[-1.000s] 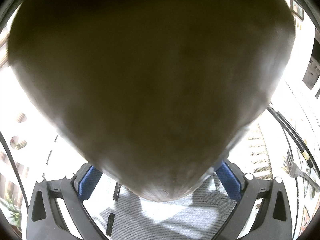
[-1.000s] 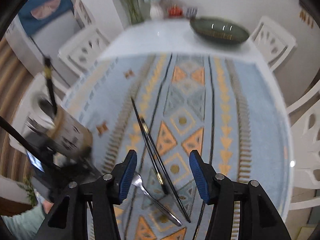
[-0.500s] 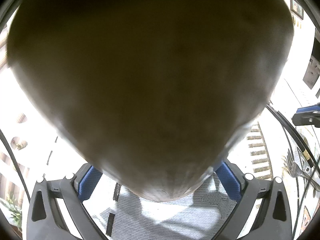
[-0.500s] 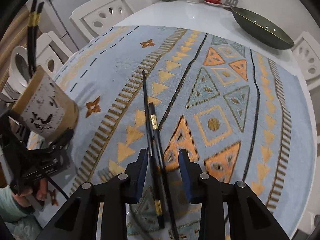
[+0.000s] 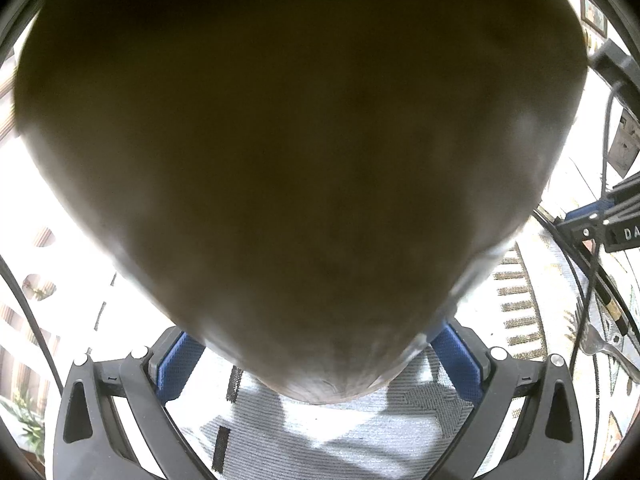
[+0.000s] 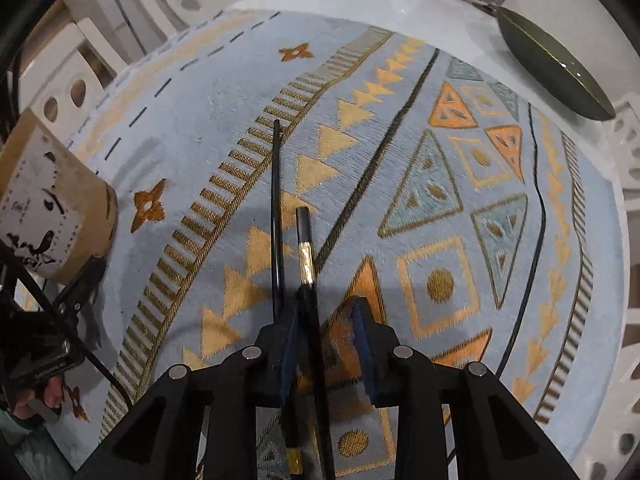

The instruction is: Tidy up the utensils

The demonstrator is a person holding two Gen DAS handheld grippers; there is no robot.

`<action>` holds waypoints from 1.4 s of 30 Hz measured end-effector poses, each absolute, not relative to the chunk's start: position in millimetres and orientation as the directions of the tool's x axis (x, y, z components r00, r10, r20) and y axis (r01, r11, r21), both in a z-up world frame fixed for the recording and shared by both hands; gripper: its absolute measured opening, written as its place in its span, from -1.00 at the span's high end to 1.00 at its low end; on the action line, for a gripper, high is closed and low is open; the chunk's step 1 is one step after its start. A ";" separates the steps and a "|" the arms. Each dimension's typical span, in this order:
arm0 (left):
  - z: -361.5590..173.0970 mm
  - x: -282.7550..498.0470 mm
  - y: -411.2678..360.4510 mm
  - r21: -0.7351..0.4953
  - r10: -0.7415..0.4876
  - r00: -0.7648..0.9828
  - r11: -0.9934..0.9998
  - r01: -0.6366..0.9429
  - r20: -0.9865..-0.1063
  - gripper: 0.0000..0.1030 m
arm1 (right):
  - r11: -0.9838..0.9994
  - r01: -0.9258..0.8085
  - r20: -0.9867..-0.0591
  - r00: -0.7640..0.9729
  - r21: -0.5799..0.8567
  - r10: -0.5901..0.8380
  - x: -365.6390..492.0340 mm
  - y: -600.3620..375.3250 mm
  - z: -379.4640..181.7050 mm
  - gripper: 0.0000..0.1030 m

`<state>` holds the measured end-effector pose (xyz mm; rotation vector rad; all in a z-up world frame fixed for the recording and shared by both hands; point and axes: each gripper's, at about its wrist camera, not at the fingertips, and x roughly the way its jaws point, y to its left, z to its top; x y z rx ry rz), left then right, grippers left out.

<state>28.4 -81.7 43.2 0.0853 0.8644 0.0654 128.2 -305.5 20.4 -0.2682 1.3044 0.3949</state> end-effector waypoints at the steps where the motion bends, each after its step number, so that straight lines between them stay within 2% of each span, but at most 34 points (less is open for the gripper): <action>1: 42.9 28.4 -82.1 0.102 0.093 0.647 0.994 -0.023 -0.756 -1.00 | 0.897 -0.443 -0.967 0.225 0.009 0.121 127.7 -301.4 21.0 0.59; 4: 43.1 28.9 -83.4 0.103 0.093 0.647 0.994 -0.023 -0.756 -1.00 | 0.867 -0.493 -0.957 0.279 -0.068 0.083 116.1 -285.3 21.2 0.88; 7: 41.8 29.2 -84.7 0.108 0.097 0.647 0.994 -0.023 -0.756 -1.00 | 0.862 -0.498 -0.945 0.318 -0.095 0.080 109.5 -281.3 30.0 0.88; 12: 40.9 29.9 -86.8 0.108 0.098 0.646 0.994 -0.024 -0.757 -1.00 | 0.884 -0.449 -0.855 0.501 -0.126 0.133 87.3 -292.8 101.2 0.88; 19: 41.0 29.6 -87.0 0.110 0.099 0.647 0.994 -0.024 -0.756 -1.00 | 0.917 -0.398 -0.640 0.706 -0.003 0.304 45.8 -309.9 207.9 0.88; 25: 41.1 29.5 -87.2 0.109 0.099 0.647 0.994 -0.024 -0.756 -0.99 | 0.901 -0.419 -0.462 0.780 0.117 0.423 40.6 -296.7 261.3 0.88; 28: 41.1 29.5 -87.2 0.109 0.098 0.647 0.994 -0.024 -0.756 -0.99 | 0.869 -0.441 -0.370 0.787 0.224 0.495 44.4 -286.9 282.1 0.88; 31: 41.1 29.5 -87.3 0.109 0.099 0.647 0.994 -0.024 -0.756 -0.99 | 0.837 -0.440 -0.315 0.784 0.326 0.535 51.1 -277.0 287.3 0.88; 35: 40.6 29.7 -87.2 0.109 0.099 0.647 0.994 -0.025 -0.756 -0.99 | 0.823 -0.388 -0.274 0.809 0.414 0.519 57.6 -255.4 281.9 0.88; 39: 40.9 29.6 -87.0 0.110 0.099 0.647 0.994 -0.024 -0.756 -0.99 | 0.863 -0.310 -0.293 0.849 0.399 0.440 65.2 -228.0 267.9 0.88; 42: 40.6 29.5 -87.6 0.112 0.103 0.646 0.993 -0.027 -0.756 -0.99 | 0.870 -0.315 -0.300 0.847 0.380 0.438 69.8 -215.0 257.0 0.88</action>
